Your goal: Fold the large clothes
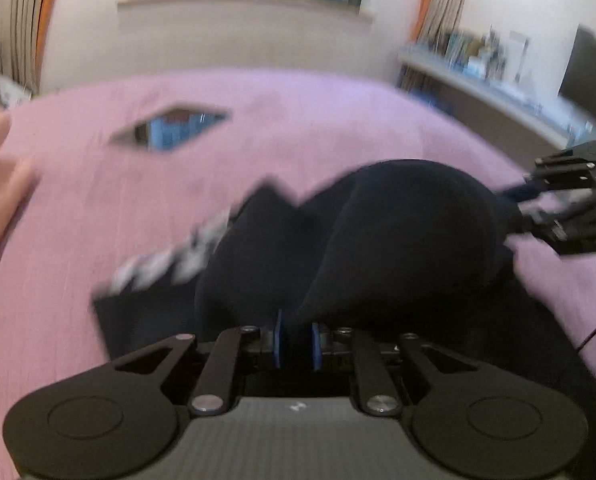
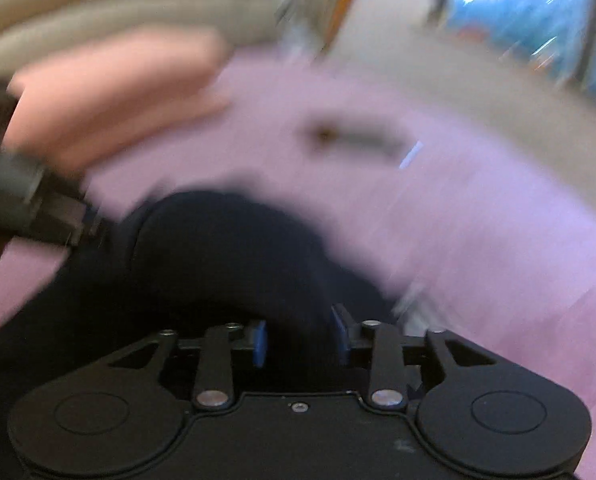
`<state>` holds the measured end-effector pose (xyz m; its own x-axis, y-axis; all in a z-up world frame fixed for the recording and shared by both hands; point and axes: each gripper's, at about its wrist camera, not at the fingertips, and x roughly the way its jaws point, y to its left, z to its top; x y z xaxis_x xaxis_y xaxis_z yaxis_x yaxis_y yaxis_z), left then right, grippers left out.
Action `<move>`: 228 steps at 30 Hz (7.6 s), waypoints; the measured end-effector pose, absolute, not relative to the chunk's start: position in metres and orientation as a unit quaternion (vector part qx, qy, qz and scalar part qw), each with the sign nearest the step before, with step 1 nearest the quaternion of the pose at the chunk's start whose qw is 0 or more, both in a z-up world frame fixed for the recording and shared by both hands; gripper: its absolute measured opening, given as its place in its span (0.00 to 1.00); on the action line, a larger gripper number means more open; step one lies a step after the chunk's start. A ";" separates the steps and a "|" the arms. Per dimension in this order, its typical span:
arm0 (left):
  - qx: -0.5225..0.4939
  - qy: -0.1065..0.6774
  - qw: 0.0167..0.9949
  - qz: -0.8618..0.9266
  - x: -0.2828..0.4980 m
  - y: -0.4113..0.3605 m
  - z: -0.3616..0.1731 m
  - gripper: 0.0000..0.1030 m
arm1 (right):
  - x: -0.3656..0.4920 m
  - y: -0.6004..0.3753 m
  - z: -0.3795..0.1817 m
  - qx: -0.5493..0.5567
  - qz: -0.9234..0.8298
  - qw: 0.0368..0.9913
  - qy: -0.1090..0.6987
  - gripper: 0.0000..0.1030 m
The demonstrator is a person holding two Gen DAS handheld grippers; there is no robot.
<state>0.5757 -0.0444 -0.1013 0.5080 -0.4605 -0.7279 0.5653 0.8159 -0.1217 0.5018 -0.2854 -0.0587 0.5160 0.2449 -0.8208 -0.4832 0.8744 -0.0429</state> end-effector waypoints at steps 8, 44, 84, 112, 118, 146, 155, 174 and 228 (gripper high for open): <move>0.013 0.438 0.855 -0.279 0.553 -0.021 -0.100 0.30 | 0.484 -0.322 -0.060 -0.030 0.166 0.857 0.487 0.67; -0.072 0.494 0.821 -0.275 0.618 -0.124 -0.145 0.29 | 0.497 -0.300 -0.112 0.161 0.016 0.878 0.451 0.22; -0.036 0.534 0.840 -0.089 0.313 0.011 -0.121 0.51 | 0.249 -0.333 -0.122 0.136 -0.029 0.859 0.493 0.66; 0.064 0.456 0.883 -0.089 0.165 0.031 -0.121 0.44 | 0.088 -0.258 -0.119 0.075 0.074 0.890 0.444 0.55; 0.001 0.455 0.888 -0.064 0.159 0.071 -0.111 0.54 | 0.078 -0.344 -0.111 0.175 -0.045 0.888 0.423 0.71; -0.089 0.468 0.867 -0.143 0.179 0.090 -0.146 0.33 | 0.091 -0.304 -0.139 0.002 0.106 0.873 0.476 0.17; -0.223 0.486 0.837 -0.113 0.231 0.114 -0.101 0.10 | 0.163 -0.337 -0.072 0.100 0.088 0.863 0.488 0.12; -0.155 0.439 0.882 -0.073 0.414 0.047 -0.044 0.52 | 0.338 -0.366 -0.071 0.111 0.076 0.859 0.495 0.54; -0.048 0.543 0.834 -0.087 0.495 0.026 -0.098 0.53 | 0.412 -0.381 -0.099 0.075 -0.074 0.840 0.532 0.56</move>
